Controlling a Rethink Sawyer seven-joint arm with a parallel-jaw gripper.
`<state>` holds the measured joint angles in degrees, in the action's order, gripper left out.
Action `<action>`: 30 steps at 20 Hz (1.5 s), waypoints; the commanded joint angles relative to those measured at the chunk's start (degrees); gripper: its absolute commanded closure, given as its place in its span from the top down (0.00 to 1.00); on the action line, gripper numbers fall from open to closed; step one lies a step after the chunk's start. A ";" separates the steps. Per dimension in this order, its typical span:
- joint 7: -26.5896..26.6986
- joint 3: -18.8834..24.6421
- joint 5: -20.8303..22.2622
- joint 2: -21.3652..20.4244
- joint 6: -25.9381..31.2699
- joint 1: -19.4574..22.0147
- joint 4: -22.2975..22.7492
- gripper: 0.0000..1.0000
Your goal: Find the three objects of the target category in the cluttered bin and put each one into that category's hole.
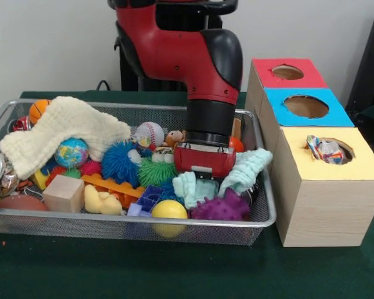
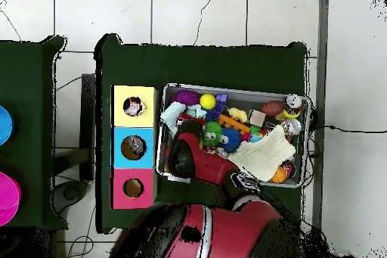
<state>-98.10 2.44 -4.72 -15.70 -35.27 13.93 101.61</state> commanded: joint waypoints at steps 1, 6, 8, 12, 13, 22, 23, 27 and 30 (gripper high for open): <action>-4.00 -20.27 -22.28 20.20 -19.88 -2.87 0.21 1.00; -2.02 -20.59 -27.50 19.70 -22.87 -3.86 3.78 1.00; -1.75 -20.39 -26.88 19.11 -24.04 -2.86 4.50 1.00; 0.42 -19.90 -26.97 18.30 -24.40 -1.76 3.82 1.00; 1.18 -19.80 -27.20 18.05 -23.76 -1.65 3.20 1.00; 4.84 -18.87 -26.95 16.13 -11.89 -0.38 0.69 1.00; 5.03 -18.93 -26.67 16.01 -10.72 -0.31 0.39 1.00; 5.16 -19.30 -25.96 15.83 -8.02 -0.35 -0.36 1.00; 4.86 -20.01 -26.64 16.03 -8.12 -0.93 -0.34 1.00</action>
<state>-98.11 -11.68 -18.17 -6.57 -63.20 6.17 104.60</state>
